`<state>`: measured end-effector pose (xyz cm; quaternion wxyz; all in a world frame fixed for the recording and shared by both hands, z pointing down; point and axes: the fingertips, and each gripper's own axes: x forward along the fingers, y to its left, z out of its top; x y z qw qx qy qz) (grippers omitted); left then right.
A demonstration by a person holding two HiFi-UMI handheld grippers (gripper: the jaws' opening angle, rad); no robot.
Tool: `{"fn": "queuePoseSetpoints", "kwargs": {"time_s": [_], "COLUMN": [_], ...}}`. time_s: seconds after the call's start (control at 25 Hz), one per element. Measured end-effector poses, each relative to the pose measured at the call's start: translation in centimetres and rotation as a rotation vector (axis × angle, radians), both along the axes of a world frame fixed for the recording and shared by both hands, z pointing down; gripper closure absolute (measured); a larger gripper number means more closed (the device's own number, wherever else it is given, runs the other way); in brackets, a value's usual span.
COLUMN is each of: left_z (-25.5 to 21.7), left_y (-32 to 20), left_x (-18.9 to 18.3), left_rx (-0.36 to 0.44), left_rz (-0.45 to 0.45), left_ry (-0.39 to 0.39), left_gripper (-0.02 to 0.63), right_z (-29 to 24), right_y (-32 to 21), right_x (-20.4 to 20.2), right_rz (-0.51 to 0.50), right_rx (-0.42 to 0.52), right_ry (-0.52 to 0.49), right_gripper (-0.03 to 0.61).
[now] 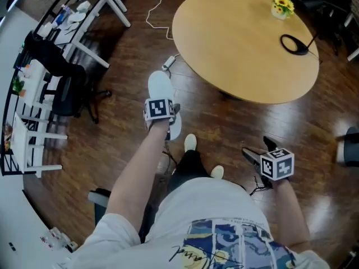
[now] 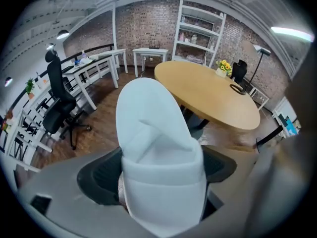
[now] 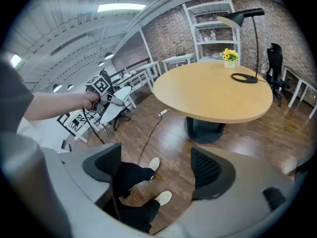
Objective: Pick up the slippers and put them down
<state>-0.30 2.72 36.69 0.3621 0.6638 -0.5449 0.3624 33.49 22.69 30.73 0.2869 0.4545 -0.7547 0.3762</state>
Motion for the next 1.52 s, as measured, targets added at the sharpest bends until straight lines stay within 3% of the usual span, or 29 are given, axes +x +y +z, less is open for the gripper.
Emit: {"fn": "queuePoseSetpoints", "kwargs": {"time_s": [0.16, 0.36, 0.4, 0.48, 0.68, 0.84, 1.04, 1.24, 1.4, 1.52], "left_z": [4.2, 10.5, 11.9, 15.1, 25.3, 35.3, 51.9, 70.5, 81.9, 87.0], "left_y": [-0.7, -4.1, -4.8, -6.1, -7.9, -10.9, -13.3, -14.5, -15.6, -15.6], "left_x": [-4.9, -8.0, -9.0, -12.6, -17.9, -19.0, -20.4, -20.6, -19.4, -19.3], "left_rx": [-0.063, -0.095, -0.118, -0.189, -0.299, -0.29, -0.311, -0.288, -0.311, -0.335], "left_rz": [-0.042, 0.003, 0.009, 0.004, -0.021, -0.017, -0.049, 0.008, 0.035, 0.027], "left_ry": [0.013, 0.116, 0.118, 0.05, 0.021, 0.056, 0.079, 0.061, 0.087, 0.072], "left_gripper": [0.138, 0.14, 0.14, 0.14, 0.14, 0.14, 0.14, 0.14, 0.14, 0.14], "right_z": [2.1, 6.5, 7.5, 10.3, 21.0, 33.1, 52.2, 71.4, 81.7, 86.1], "right_y": [-3.7, -10.7, -12.6, -16.7, -23.2, -29.6, -39.5, -45.8, -47.6, -46.5], "right_x": [-4.1, -11.9, -14.0, -18.5, -28.7, -33.9, -36.7, -37.0, -36.1, -35.7], "right_rz": [-0.06, -0.13, -0.148, -0.189, -0.32, -0.364, -0.378, -0.335, -0.316, -0.312], "right_rx": [-0.032, -0.08, -0.082, -0.088, -0.18, -0.236, -0.246, -0.262, -0.28, -0.312], "right_ry": [0.055, 0.085, 0.091, 0.1, 0.122, 0.128, 0.191, 0.185, 0.206, 0.209], "right_gripper": [0.118, 0.124, 0.126, 0.125, 0.13, 0.13, 0.13, 0.134, 0.137, 0.141]}}
